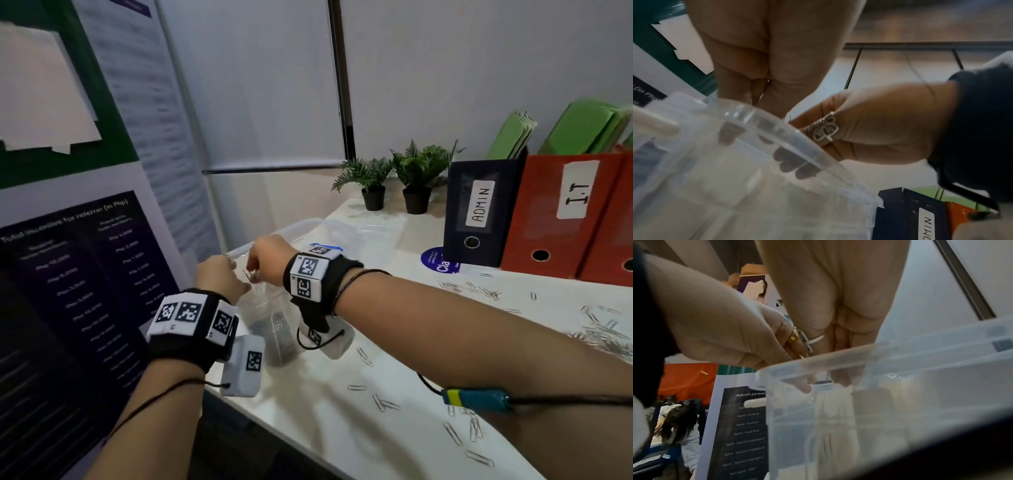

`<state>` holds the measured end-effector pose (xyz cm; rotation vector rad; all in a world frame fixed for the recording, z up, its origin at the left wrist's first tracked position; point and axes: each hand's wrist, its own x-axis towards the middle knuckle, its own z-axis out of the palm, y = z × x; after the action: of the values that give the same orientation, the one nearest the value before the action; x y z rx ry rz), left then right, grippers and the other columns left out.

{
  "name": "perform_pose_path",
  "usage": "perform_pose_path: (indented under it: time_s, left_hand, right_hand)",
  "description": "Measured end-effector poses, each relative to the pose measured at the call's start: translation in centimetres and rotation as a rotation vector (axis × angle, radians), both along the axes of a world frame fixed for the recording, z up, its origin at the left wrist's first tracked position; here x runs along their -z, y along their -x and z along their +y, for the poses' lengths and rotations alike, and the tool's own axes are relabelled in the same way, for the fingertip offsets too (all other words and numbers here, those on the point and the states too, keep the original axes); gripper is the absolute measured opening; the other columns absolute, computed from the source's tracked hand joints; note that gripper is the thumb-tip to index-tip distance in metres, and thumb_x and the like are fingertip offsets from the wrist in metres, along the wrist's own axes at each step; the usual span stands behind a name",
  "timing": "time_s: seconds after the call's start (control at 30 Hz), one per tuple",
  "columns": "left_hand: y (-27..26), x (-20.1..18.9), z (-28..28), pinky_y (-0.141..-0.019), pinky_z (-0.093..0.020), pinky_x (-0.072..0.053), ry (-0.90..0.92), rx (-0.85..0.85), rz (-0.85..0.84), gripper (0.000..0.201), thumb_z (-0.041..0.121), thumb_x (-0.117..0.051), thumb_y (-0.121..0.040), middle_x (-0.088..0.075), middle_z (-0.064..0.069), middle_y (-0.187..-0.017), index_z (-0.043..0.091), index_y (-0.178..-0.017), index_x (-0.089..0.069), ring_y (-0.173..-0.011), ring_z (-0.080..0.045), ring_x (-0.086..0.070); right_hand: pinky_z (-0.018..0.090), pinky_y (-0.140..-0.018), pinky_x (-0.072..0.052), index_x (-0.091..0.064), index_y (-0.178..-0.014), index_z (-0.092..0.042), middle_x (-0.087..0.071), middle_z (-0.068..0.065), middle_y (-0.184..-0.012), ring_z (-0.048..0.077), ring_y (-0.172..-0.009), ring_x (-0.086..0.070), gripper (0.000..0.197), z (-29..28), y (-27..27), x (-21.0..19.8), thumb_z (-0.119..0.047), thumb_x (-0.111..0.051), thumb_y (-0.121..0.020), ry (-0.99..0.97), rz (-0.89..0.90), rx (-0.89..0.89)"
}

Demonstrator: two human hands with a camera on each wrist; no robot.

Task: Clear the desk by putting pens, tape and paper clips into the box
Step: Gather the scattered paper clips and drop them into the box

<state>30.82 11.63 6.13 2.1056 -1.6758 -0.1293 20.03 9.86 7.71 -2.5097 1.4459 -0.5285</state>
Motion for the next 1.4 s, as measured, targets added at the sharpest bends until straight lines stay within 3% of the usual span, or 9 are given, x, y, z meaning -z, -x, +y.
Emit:
perform_pose_path:
  time_s: [0.17, 0.3, 0.43, 0.63, 0.9, 1.1, 1.2, 1.27, 1.4]
  left_hand:
    - [-0.1, 0.9, 0.3, -0.1, -0.034, -0.044, 0.054, 0.035, 0.019, 0.057, 0.01, -0.072, -0.078, -0.061, -0.011, -0.122, 0.007, -0.131, -0.051, -0.114, -0.026, -0.056]
    - [0.3, 1.0, -0.2, -0.095, -0.039, -0.047, 0.071, 0.068, 0.04, 0.051, 0.001, -0.052, -0.084, -0.058, -0.017, -0.122, 0.007, -0.135, -0.045, -0.11, -0.032, -0.056]
    - [0.3, 0.9, -0.6, -0.093, -0.038, -0.044, 0.035, 0.062, 0.094, 0.053, -0.002, -0.038, -0.089, -0.048, -0.018, -0.135, 0.008, -0.141, -0.036, -0.115, -0.033, -0.052]
    - [0.4, 1.2, 0.5, -0.097, -0.036, -0.045, 0.153, 0.175, 0.134, 0.039, 0.002, -0.047, -0.089, -0.06, -0.008, -0.123, 0.015, -0.123, -0.059, -0.113, -0.026, -0.056]
    - [5.1, 2.2, 5.6, -0.099, -0.023, -0.034, 0.429, 0.533, 0.038, 0.031, 0.008, -0.058, -0.087, -0.061, -0.001, -0.124, 0.017, -0.116, -0.064, -0.116, -0.02, -0.053]
    - [9.4, 7.1, 6.8, -0.1, -0.023, -0.036, 0.105, 0.755, -0.115, 0.027, 0.013, -0.06, -0.088, -0.053, 0.002, -0.121, 0.024, -0.113, -0.064, -0.117, -0.015, -0.05]
    - [10.4, 8.8, 5.6, -0.105, -0.027, -0.031, -0.206, 0.739, -0.285, 0.036, 0.02, -0.055, -0.093, -0.046, -0.001, -0.134, 0.024, -0.128, -0.054, -0.127, -0.019, -0.043]
    - [11.1, 9.6, 4.8, -0.11, -0.032, -0.028, -0.339, 0.672, -0.393, 0.04, 0.023, -0.048, -0.097, -0.041, -0.006, -0.141, 0.02, -0.137, -0.046, -0.132, -0.023, -0.038]
    - [11.3, 10.6, 4.2, -0.105, -0.036, -0.037, -0.463, 0.497, -0.495, 0.04, 0.026, -0.033, -0.101, -0.046, -0.015, -0.137, 0.004, -0.133, -0.043, -0.127, -0.028, -0.045]
  right_hand:
    - [0.028, -0.095, -0.047, -0.07, -0.11, -0.013, -0.07, 0.007, -0.11, 0.021, -0.103, -0.064, 0.026, -0.4, 0.6, 1.2, -0.013, -0.068, -0.084, -0.022, -0.003, -0.041]
    - [0.029, -0.095, -0.048, -0.07, -0.11, -0.014, -0.071, 0.006, -0.109, 0.021, -0.103, -0.064, 0.027, -0.7, 0.7, 1.4, -0.009, -0.064, -0.084, -0.027, -0.007, -0.035]
    - [0.022, -0.081, -0.045, -0.07, -0.109, -0.014, -0.07, 0.004, -0.106, 0.018, -0.099, -0.064, 0.033, -0.9, 0.8, 1.4, -0.019, -0.076, -0.077, -0.031, -0.01, -0.014]
    - [0.029, -0.091, -0.049, -0.068, -0.11, -0.013, -0.07, 0.006, -0.105, 0.02, -0.099, -0.064, 0.031, 0.1, 1.9, 0.7, -0.021, -0.071, -0.081, 0.002, -0.051, -0.057]
    - [0.015, -0.083, -0.039, -0.068, -0.111, -0.014, -0.067, 0.0, -0.11, 0.004, -0.089, -0.051, 0.023, 4.4, 14.1, 2.5, -0.016, -0.06, -0.09, 0.075, -0.015, 0.078]
    - [0.023, -0.094, -0.037, -0.064, -0.114, -0.019, -0.059, 0.004, -0.128, 0.02, -0.117, -0.053, 0.026, 7.1, 21.3, 10.0, -0.016, -0.049, -0.093, -0.324, 0.438, 0.256]
    - [0.023, -0.076, -0.033, -0.038, -0.064, -0.027, -0.06, 0.004, -0.103, 0.018, -0.096, -0.05, 0.032, 6.2, 22.3, 12.5, -0.015, -0.046, -0.093, -0.356, 0.567, 0.316]
    - [0.023, -0.069, -0.032, -0.026, -0.06, -0.022, -0.046, -0.001, -0.079, 0.016, -0.089, -0.043, 0.038, 5.9, 22.3, 13.0, -0.009, -0.043, -0.092, -0.344, 0.581, 0.286]
    - [0.025, -0.07, -0.037, -0.053, -0.08, -0.01, -0.058, 0.008, -0.093, 0.019, -0.083, -0.048, 0.014, 6.5, 21.4, 13.3, -0.004, -0.045, -0.089, -0.346, 0.591, 0.188]
